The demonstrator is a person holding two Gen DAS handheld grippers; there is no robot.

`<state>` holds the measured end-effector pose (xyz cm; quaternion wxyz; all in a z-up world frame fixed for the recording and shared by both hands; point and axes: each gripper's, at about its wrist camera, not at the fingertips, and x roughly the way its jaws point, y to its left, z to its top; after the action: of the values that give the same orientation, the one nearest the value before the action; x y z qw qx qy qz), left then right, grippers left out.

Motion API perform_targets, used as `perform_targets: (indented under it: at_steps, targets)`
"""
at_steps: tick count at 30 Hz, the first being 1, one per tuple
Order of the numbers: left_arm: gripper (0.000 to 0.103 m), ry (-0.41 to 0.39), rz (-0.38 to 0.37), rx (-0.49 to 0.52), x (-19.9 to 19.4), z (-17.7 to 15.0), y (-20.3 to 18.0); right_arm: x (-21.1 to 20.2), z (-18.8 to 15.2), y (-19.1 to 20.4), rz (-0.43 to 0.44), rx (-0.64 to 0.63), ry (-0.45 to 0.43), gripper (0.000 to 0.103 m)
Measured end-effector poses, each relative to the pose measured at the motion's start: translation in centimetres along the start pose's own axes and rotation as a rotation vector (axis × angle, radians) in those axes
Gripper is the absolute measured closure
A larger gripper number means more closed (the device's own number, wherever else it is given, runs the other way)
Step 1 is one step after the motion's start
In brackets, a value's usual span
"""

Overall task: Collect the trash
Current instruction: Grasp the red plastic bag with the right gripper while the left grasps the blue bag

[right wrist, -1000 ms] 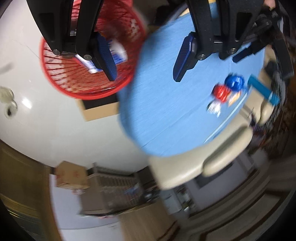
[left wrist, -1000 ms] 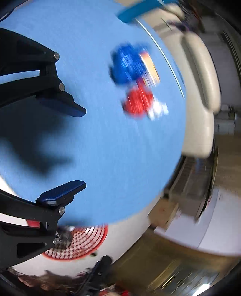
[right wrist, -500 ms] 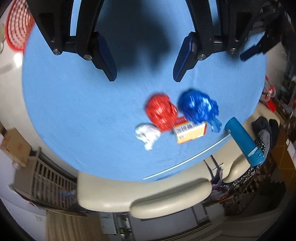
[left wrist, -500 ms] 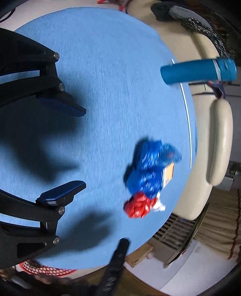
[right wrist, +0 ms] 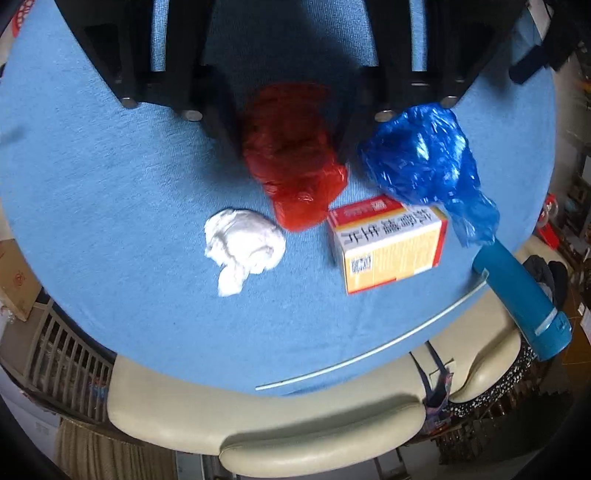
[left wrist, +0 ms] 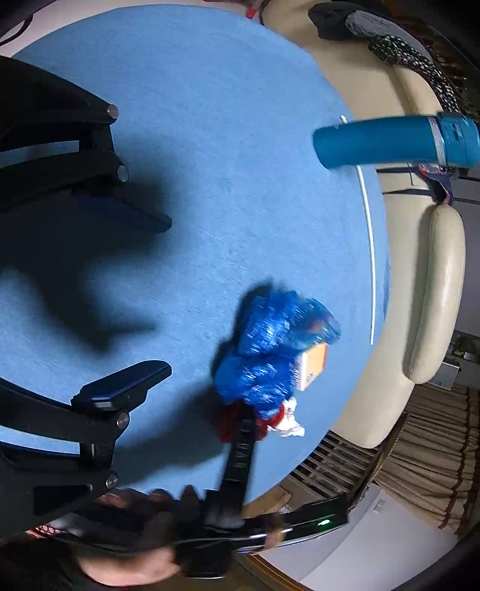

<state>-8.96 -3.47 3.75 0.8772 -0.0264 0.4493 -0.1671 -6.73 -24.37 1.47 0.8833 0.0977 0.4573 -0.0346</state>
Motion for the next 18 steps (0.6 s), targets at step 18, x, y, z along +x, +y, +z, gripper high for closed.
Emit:
perform_targets:
  at_steps: [18]
  targets:
    - [0.015, -0.032, 0.183, 0.006, 8.5, 7.5, -7.3, -6.7, -5.9, -5.5, 0.024, 0.131, -0.060, 0.055]
